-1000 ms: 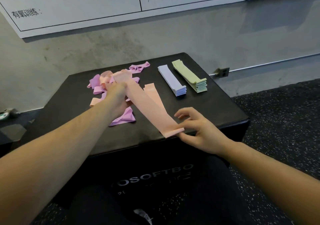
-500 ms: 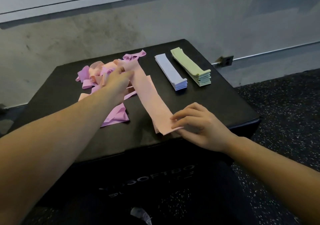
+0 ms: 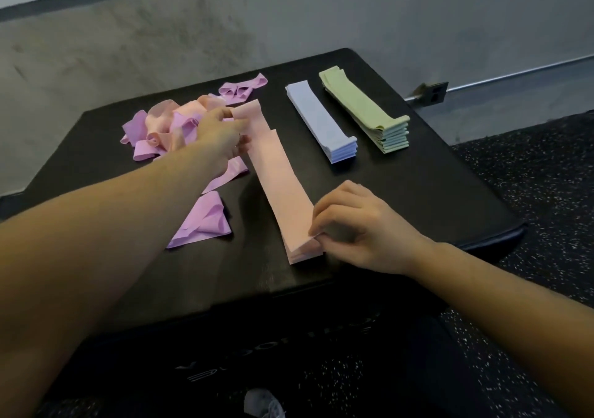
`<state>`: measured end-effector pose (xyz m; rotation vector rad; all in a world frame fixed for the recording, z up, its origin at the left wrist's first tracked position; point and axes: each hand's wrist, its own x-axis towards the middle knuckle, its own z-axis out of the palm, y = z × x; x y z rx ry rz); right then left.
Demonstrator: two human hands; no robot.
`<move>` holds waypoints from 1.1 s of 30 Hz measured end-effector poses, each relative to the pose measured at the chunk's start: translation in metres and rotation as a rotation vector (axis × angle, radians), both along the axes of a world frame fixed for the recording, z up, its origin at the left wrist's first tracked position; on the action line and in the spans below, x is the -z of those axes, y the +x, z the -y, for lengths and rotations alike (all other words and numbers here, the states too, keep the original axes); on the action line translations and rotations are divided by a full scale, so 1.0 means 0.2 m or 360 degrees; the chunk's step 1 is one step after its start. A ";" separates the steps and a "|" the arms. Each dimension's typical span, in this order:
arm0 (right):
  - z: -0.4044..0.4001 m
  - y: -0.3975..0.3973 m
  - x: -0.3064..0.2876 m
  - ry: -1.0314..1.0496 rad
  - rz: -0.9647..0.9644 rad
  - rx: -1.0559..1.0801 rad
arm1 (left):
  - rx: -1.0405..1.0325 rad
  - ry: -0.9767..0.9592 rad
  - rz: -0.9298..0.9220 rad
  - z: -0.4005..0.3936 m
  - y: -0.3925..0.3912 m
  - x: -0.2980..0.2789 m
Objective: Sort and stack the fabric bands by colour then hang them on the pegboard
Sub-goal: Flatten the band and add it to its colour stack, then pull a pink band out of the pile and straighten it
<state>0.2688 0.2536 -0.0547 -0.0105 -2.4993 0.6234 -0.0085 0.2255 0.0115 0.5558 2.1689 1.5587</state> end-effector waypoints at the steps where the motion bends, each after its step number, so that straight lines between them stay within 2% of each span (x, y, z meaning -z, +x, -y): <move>1: -0.01 -0.02 0.01 0.0035 0.0047 -0.0025 | 0.0003 -0.0015 -0.0002 -0.02 -0.01 0.01; 11: -0.07 -0.08 0.10 0.0162 0.0369 -0.0134 | 0.0110 -0.0142 -0.0136 -0.16 -0.06 0.18; 17: -0.07 -0.08 0.11 0.0185 0.0389 -0.0169 | 0.0106 -0.0322 -0.0286 -0.20 -0.13 0.27; 22: -0.06 -0.08 0.10 0.0185 0.0363 -0.0138 | 0.0067 -0.0487 -0.0290 -0.21 -0.15 0.28; 28: -0.05 -0.07 0.10 0.0096 0.0303 -0.0059 | 0.0112 -0.0374 -0.0383 -0.16 -0.10 0.21; 33: -0.05 -0.07 0.08 -0.0088 0.0331 0.0025 | 0.0297 -0.0329 -0.0677 0.02 0.01 0.14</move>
